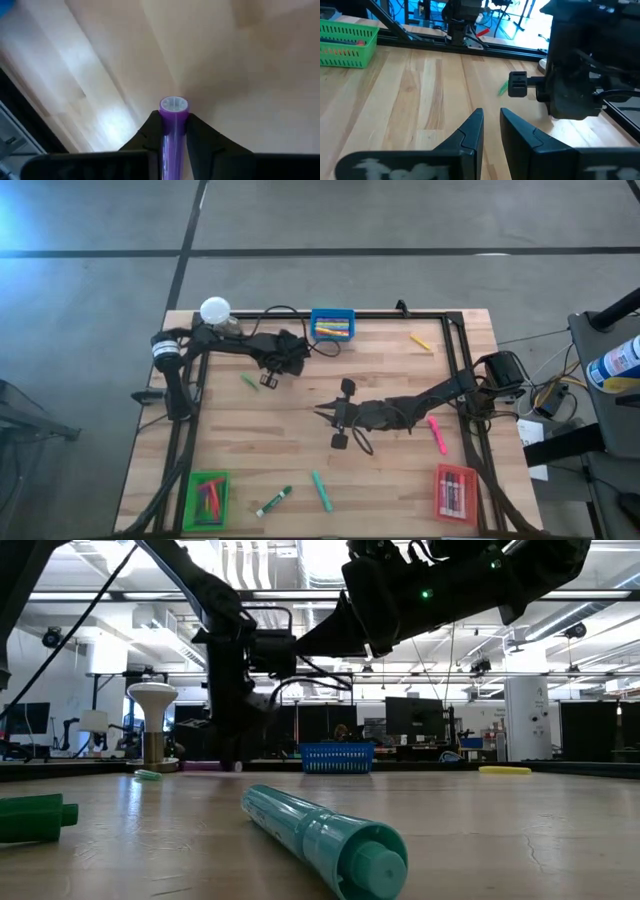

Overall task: Pick & Place Markers
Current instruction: Put the violet highlighter into the blue bin

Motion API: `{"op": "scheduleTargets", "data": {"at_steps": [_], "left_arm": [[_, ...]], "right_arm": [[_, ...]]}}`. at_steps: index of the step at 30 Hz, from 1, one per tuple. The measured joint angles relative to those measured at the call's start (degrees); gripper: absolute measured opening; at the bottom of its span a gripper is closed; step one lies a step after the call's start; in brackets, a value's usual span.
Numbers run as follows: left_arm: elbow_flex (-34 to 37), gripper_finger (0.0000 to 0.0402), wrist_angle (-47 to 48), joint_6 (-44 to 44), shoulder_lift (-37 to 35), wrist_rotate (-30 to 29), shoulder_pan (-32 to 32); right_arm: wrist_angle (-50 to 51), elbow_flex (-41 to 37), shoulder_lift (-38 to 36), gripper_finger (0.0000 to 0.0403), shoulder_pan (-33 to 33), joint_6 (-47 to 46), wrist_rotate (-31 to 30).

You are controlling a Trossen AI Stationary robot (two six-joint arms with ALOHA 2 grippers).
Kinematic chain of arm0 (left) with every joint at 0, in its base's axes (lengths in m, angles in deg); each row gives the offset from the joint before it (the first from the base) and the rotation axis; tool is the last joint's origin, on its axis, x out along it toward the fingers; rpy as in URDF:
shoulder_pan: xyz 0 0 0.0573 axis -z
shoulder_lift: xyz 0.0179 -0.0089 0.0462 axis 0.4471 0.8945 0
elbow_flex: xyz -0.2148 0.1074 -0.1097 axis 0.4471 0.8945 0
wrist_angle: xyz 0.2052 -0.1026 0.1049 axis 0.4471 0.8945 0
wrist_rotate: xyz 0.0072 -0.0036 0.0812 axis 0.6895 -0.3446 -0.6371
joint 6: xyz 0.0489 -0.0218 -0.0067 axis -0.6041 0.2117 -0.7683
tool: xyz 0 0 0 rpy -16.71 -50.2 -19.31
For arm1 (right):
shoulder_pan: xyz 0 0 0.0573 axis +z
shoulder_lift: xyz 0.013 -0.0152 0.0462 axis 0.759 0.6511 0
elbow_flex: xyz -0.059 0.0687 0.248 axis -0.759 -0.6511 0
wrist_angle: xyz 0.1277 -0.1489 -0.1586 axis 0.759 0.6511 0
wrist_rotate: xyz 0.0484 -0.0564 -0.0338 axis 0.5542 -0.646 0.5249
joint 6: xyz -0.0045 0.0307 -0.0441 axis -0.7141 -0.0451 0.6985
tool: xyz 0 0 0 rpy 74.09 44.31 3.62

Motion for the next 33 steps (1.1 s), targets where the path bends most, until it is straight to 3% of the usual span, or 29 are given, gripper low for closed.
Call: {"op": "scheduleTargets", "data": {"at_steps": [11, 22, 27, 33], "left_arm": [[-2.1, 0.0052, -0.3, 7.1, -6.8, 14.0, -0.5], [-2.4, 0.0052, -1.6, 11.4, -13.7, 18.8, -1.8], [-9.4, 0.0052, -5.1, 11.4, -11.9, 18.3, -3.6], [-22.1, 0.0051, -5.2, 11.7, -4.4, 20.7, -6.0]], "right_arm": [[1.4, 0.0, 0.0, 0.0059, 0.0, 0.0, 0.0], [1.6, 0.0, 0.0, 0.0059, 0.0, 0.0, 0.0], [1.6, 0.0, 0.0, 0.0059, 0.0, 0.0, 0.0], [3.0, 0.0, 0.0, 0.0059, 0.2, 0.0, 0.0]]}}
